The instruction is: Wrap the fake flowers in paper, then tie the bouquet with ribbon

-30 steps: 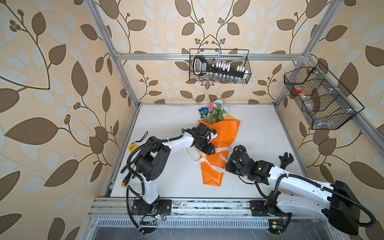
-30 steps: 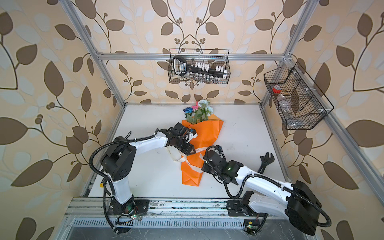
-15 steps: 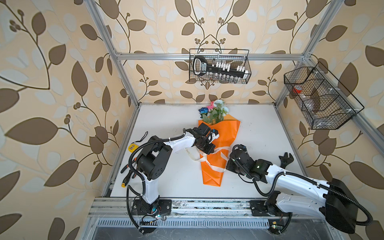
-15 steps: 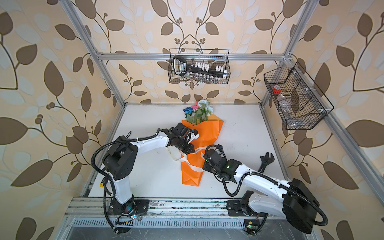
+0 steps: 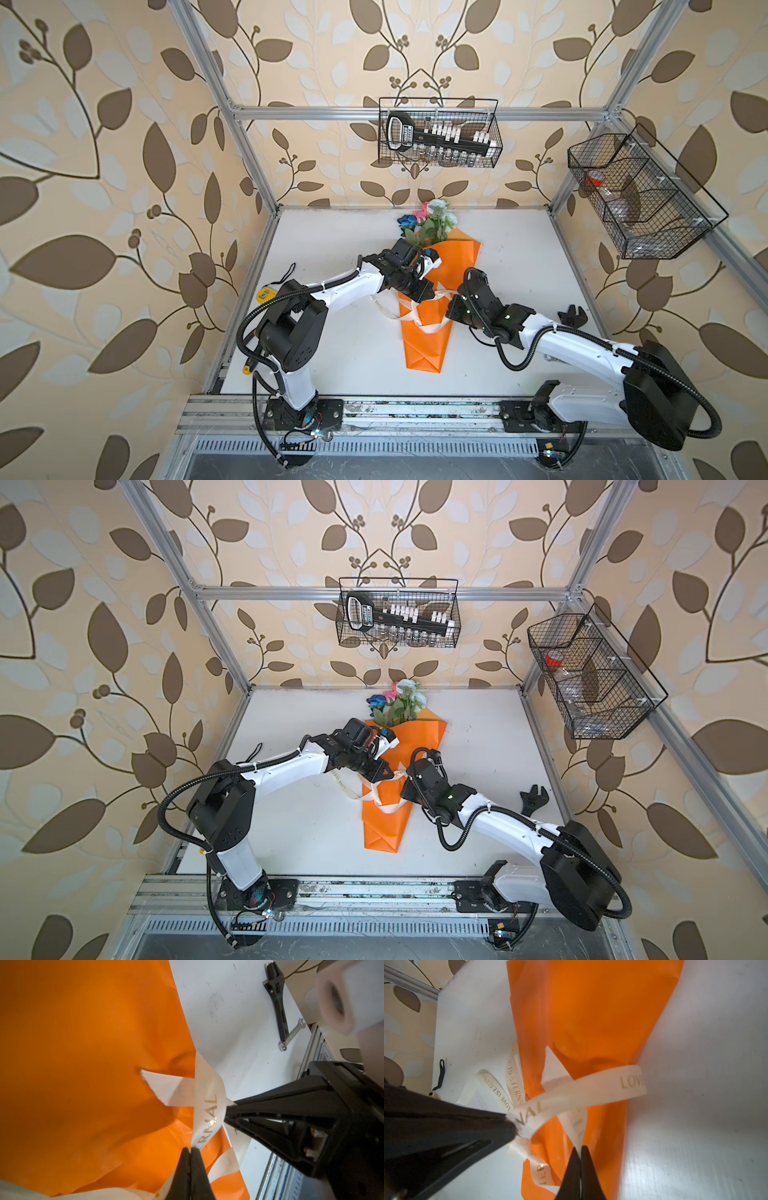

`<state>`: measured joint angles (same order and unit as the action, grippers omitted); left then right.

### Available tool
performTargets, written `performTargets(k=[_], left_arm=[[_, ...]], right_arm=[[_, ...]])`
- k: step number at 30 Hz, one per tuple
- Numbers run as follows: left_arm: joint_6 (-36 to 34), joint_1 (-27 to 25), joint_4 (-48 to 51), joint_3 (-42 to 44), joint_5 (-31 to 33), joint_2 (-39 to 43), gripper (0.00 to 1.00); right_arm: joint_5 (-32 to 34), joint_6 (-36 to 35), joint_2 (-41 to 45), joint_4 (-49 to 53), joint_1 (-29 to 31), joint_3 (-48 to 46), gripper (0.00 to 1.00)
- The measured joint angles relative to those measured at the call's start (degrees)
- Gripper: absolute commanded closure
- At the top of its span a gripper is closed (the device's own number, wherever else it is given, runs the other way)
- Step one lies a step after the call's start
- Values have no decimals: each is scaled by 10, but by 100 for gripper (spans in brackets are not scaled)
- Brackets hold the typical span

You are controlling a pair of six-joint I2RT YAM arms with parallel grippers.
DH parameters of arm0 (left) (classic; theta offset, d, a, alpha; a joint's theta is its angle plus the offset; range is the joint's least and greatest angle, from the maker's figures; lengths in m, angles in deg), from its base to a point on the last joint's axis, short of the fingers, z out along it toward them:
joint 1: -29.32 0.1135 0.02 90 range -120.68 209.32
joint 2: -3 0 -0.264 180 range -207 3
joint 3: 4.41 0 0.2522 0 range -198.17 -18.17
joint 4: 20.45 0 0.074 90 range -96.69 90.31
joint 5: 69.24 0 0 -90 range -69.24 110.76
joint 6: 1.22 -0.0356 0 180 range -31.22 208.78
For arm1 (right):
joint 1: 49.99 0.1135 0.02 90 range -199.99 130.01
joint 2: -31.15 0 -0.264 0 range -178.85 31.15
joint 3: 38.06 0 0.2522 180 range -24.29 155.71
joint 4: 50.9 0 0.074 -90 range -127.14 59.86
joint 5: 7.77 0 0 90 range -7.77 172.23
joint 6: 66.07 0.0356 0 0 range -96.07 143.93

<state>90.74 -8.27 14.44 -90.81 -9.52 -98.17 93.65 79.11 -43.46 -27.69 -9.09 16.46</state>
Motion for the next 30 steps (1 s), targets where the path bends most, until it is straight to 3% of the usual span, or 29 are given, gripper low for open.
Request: performTargets(k=[3, 5, 7, 12, 18, 22, 30], left_arm=[[6, 0, 1, -10, 0, 0, 100], [12, 0, 1, -16, 0, 0, 100], [17, 0, 0, -17, 0, 0, 100], [28, 0, 0, -17, 0, -2, 100], [46, 0, -21, -6, -12, -21, 100], [60, 0, -33, 13, -18, -31, 100], [73, 0, -38, 17, -24, -32, 100]], right_arm=[[15, -8, -32, -30, -1, 17, 100], [24, -12, -48, -45, -1, 20, 87], [26, -20, -61, -51, -2, 20, 63], [17, -31, -54, -49, -2, 18, 50], [14, -34, 7, -19, -2, 5, 48], [16, -36, 30, 7, -7, 5, 57], [-26, -46, 73, 58, 5, -14, 61]])
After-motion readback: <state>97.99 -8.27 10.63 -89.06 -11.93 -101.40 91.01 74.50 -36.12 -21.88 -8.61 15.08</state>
